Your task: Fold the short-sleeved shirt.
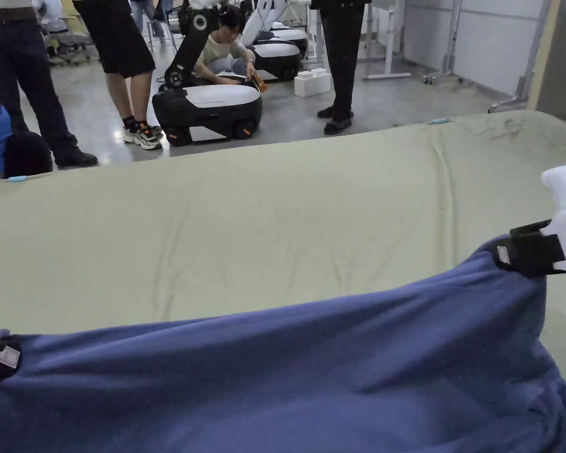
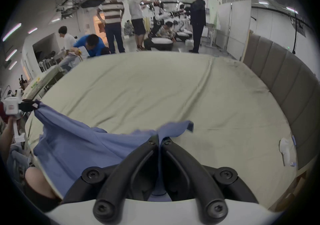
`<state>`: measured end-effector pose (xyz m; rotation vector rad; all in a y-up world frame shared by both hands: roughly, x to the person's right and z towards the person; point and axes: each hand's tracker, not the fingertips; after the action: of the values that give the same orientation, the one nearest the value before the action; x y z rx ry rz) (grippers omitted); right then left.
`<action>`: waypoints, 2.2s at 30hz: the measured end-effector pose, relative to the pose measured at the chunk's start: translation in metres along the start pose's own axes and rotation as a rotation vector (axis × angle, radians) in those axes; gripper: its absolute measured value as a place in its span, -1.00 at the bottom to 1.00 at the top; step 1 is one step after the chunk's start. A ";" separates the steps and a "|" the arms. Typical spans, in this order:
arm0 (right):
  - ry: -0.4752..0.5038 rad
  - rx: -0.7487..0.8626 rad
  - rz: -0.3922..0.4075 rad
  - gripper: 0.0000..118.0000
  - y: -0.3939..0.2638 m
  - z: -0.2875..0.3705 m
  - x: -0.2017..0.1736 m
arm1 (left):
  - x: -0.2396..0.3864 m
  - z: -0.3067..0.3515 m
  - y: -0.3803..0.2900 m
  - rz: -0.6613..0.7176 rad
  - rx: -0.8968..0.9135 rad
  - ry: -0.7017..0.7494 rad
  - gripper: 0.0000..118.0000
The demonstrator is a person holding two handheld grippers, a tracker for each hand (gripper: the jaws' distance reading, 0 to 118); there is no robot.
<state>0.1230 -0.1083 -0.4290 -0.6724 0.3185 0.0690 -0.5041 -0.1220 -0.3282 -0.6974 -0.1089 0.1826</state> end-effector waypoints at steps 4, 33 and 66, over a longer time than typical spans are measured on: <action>0.007 0.013 0.002 -0.92 -0.056 0.061 -0.012 | -0.004 0.048 -0.041 -0.008 -0.021 -0.050 -0.94; -0.157 0.115 -0.134 0.01 -0.200 0.174 -0.050 | -0.095 0.133 -0.194 0.504 0.007 -0.303 -0.39; 0.084 0.226 -0.093 -0.96 -0.154 0.175 -0.127 | -0.080 -0.051 -0.150 0.528 -0.268 -0.566 -0.90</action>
<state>0.0747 -0.1149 -0.1685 -0.4654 0.3690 -0.0832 -0.5551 -0.2829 -0.2733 -0.9172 -0.4976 0.8846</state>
